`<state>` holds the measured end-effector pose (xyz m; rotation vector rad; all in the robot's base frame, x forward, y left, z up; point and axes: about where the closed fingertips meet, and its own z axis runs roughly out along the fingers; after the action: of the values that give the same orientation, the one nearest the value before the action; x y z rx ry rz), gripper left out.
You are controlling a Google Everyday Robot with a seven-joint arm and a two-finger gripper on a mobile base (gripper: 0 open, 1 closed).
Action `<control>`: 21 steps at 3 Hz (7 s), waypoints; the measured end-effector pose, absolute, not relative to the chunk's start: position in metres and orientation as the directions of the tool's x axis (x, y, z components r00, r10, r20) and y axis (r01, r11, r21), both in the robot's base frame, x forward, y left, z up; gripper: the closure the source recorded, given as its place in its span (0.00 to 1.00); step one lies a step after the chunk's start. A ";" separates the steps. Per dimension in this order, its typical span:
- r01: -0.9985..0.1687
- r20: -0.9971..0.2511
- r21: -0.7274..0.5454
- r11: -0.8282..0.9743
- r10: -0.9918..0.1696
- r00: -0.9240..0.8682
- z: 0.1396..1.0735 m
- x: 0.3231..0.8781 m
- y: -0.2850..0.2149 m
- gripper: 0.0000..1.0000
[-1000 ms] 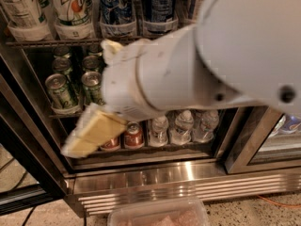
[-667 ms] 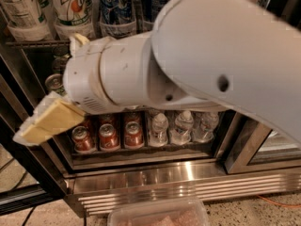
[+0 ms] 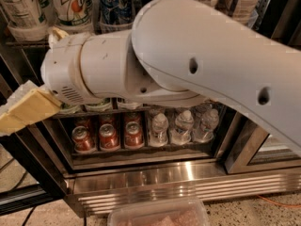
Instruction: Pick 7up can from top shelf of fridge
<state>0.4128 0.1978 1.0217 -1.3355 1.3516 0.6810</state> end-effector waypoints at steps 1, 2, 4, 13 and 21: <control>-0.942 -0.932 -0.265 0.203 -0.306 0.196 1.024 0.410 0.202 0.00; -0.943 -0.936 -0.274 0.187 -0.275 0.217 1.019 0.415 0.224 0.00; -0.853 -0.904 -0.401 0.333 -0.296 0.309 1.033 0.434 0.247 0.19; -0.484 -0.937 -0.319 0.815 -0.195 0.289 1.043 0.464 0.227 0.26; -0.303 -0.918 -0.288 0.909 -0.172 0.356 1.073 0.528 0.236 0.44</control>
Offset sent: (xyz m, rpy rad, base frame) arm 0.0193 0.0513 -0.0171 0.0935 -0.0151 0.0603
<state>0.5284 0.2362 1.0727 -0.4508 1.2152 0.0884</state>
